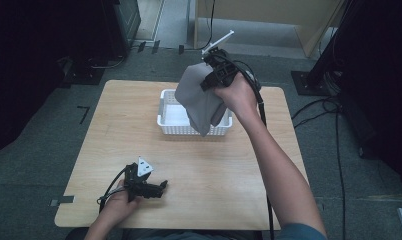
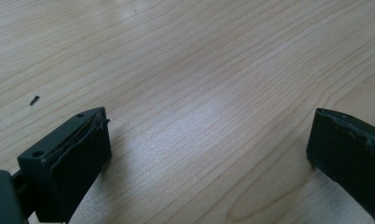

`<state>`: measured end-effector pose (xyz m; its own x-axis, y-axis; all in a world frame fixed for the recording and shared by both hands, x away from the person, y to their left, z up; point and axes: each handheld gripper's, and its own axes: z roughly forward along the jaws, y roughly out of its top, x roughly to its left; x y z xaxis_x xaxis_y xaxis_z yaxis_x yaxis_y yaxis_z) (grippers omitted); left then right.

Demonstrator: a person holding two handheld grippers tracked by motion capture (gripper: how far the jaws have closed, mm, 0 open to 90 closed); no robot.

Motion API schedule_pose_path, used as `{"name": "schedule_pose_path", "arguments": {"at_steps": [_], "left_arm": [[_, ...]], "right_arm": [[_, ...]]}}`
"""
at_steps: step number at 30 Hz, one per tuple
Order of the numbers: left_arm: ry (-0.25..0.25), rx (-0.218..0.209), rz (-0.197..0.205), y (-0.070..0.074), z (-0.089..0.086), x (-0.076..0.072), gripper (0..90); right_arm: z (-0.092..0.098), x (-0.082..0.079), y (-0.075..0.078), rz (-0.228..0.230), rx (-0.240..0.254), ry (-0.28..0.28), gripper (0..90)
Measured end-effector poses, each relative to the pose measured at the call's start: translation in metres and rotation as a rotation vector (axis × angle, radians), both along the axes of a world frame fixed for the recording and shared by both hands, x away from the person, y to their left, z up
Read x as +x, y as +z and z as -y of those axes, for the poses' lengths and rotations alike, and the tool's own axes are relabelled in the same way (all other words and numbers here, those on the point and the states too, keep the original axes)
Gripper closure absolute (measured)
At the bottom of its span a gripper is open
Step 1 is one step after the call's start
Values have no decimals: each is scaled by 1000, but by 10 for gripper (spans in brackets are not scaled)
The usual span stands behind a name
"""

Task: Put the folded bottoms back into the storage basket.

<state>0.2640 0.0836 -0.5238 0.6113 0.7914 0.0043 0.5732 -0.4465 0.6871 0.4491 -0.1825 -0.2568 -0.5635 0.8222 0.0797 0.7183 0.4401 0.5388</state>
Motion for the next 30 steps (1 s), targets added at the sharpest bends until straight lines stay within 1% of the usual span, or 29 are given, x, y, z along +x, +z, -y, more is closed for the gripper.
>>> {"name": "schedule_pose_path", "arguments": {"at_steps": [2,5,7,9,12,13,16,17,18,21,23,25,27,28,30], "left_arm": [[-2,2,-1,0,0,0,0],[-2,4,0,0,0,0,0],[-3,4,0,0,0,0,0],[-2,4,0,0,0,0,0],[-2,2,-1,0,0,0,0],[-3,3,-1,0,0,0,0],[0,1,-1,0,0,0,0],[-1,1,0,0,0,-1,0],[-4,4,-2,0,0,-1,0],[-5,5,-2,0,0,-2,0],[-6,5,-3,0,0,-2,0],[-5,4,-1,0,0,-2,0],[-5,5,-1,0,0,-1,0],[-5,5,-1,0,0,-1,0],[-5,3,-1,0,0,-2,0]], "right_arm": [[-5,9,-2,1,-11,-15,736],[-13,21,-5,-1,1,-40,736],[-20,28,-9,4,12,-39,736],[-28,35,-13,11,11,-43,736],[-40,45,-20,6,11,-53,735],[-43,48,-22,6,15,-57,735],[-51,54,-30,12,51,-65,734],[-53,55,-34,21,60,-57,734],[-55,57,-38,21,66,-60,734],[-55,64,-51,13,97,-88,734],[-55,68,-64,9,109,-106,734],[-55,70,-78,1,105,-120,734],[-53,73,-92,3,104,-131,733],[-50,73,-98,9,108,-140,733],[-45,75,-111,-2,116,-163,732]]}}
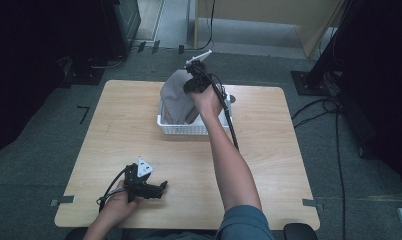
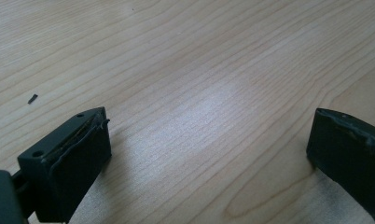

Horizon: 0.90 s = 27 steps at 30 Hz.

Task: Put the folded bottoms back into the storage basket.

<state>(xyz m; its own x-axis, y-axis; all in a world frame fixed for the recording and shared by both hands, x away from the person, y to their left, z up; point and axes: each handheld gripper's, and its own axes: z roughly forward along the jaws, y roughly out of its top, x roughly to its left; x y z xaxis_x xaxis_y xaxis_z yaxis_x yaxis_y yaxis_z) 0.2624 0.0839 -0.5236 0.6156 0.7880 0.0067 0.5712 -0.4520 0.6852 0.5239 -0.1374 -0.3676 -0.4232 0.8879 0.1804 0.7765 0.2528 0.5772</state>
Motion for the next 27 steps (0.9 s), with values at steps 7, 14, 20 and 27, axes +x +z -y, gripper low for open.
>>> {"name": "schedule_pose_path", "arguments": {"at_steps": [7,14,20,27], "left_arm": [[0,-1,1,0,0,0,0],[1,-3,1,0,0,0,0],[-1,0,0,0,0,0,0],[-1,0,0,0,0,0,0]], "right_arm": [[27,-2,-39,-60,39,-98,730],[41,-11,-63,-78,65,-162,728],[53,-15,-76,-90,81,-184,723],[63,-16,-88,-73,94,-169,591]]}}
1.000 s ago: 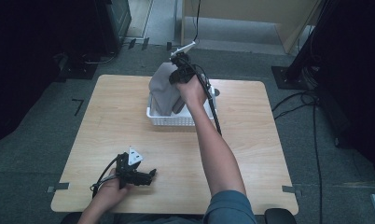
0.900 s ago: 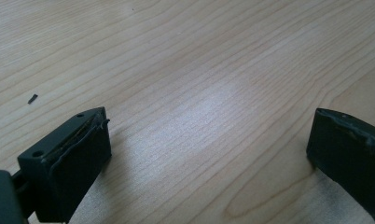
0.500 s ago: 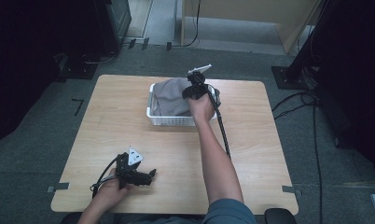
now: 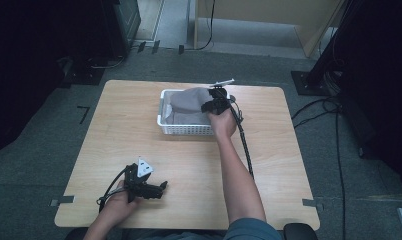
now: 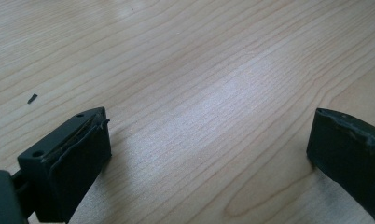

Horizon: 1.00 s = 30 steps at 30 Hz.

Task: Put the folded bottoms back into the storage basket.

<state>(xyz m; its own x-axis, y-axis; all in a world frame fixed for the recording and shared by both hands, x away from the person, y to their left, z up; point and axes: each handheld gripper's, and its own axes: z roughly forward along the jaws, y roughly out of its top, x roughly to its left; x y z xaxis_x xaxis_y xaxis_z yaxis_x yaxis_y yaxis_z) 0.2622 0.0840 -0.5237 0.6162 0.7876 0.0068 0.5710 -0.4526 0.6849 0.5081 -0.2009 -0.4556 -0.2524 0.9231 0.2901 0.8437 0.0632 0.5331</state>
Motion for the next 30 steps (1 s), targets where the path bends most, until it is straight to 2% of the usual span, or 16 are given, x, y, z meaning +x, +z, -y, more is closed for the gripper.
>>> {"name": "schedule_pose_path", "arguments": {"at_steps": [2,4,5,11,16,19,21,25,28,30], "left_arm": [[0,0,0,0,0,0,0],[0,-1,0,0,0,0,0],[0,0,1,0,0,0,0],[0,-1,0,0,0,0,0],[0,0,0,0,0,0,0],[1,-2,1,0,0,0,0],[1,-1,2,0,0,0,0],[2,-3,2,0,0,0,0],[2,-3,1,0,0,0,0],[1,-4,1,0,0,0,0]], "right_arm": [[3,1,-4,-23,-10,9,529],[6,2,-5,-45,-35,16,513],[9,1,-5,-44,-42,19,500],[29,-2,7,5,7,-9,400],[42,-6,26,61,30,-16,455],[45,-6,35,76,56,-3,441],[43,-7,42,85,42,4,448],[37,-5,52,107,45,28,517],[26,1,54,114,62,58,553],[18,3,51,139,56,90,612]]}}
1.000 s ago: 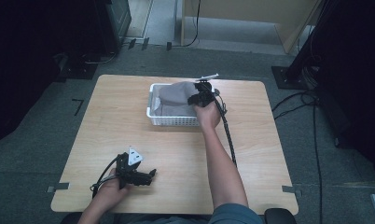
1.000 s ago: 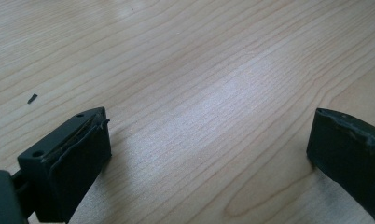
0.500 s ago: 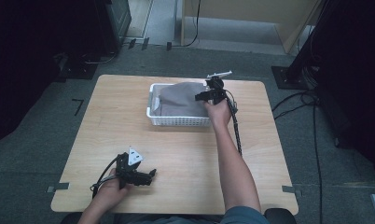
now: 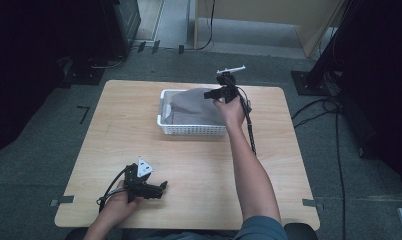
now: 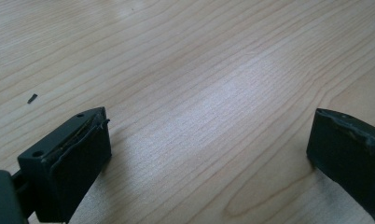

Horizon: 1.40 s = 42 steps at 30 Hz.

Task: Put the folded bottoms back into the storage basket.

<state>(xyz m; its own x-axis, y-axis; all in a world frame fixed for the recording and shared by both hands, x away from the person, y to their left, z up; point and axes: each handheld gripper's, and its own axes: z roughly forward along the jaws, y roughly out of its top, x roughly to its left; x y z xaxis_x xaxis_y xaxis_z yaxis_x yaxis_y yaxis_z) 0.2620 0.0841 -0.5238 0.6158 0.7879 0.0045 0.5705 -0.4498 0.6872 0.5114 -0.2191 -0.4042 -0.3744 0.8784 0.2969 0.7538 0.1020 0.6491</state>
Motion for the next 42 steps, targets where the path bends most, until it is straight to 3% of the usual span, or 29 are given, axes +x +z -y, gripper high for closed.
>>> {"name": "schedule_pose_path", "arguments": {"at_steps": [3,6,12,14,18,20,24,32,37,42], "left_arm": [[-1,0,-2,0,0,0,0],[-2,0,-1,0,0,0,0],[-6,-1,0,0,0,-1,0],[-6,-1,0,0,0,-1,0],[-6,-1,0,0,0,-1,0],[-7,-1,0,0,0,-1,0],[-8,1,-1,0,0,-1,0],[-8,1,-1,0,0,-2,0],[-8,2,-1,0,0,-2,0],[-8,2,-1,0,0,-2,0]], "right_arm": [[-14,6,-4,27,-29,19,762],[-21,16,-13,51,-36,4,780],[-31,26,-36,53,-96,-27,708],[-31,28,-42,33,-108,-37,706],[-27,32,-61,-51,-89,-46,623],[-25,34,-66,-58,-66,-42,595],[-29,36,-70,-41,-74,-32,524],[-35,36,-82,-30,-121,10,502],[-32,38,-83,-51,-96,-4,537],[-30,39,-77,-69,-60,-3,482]]}}
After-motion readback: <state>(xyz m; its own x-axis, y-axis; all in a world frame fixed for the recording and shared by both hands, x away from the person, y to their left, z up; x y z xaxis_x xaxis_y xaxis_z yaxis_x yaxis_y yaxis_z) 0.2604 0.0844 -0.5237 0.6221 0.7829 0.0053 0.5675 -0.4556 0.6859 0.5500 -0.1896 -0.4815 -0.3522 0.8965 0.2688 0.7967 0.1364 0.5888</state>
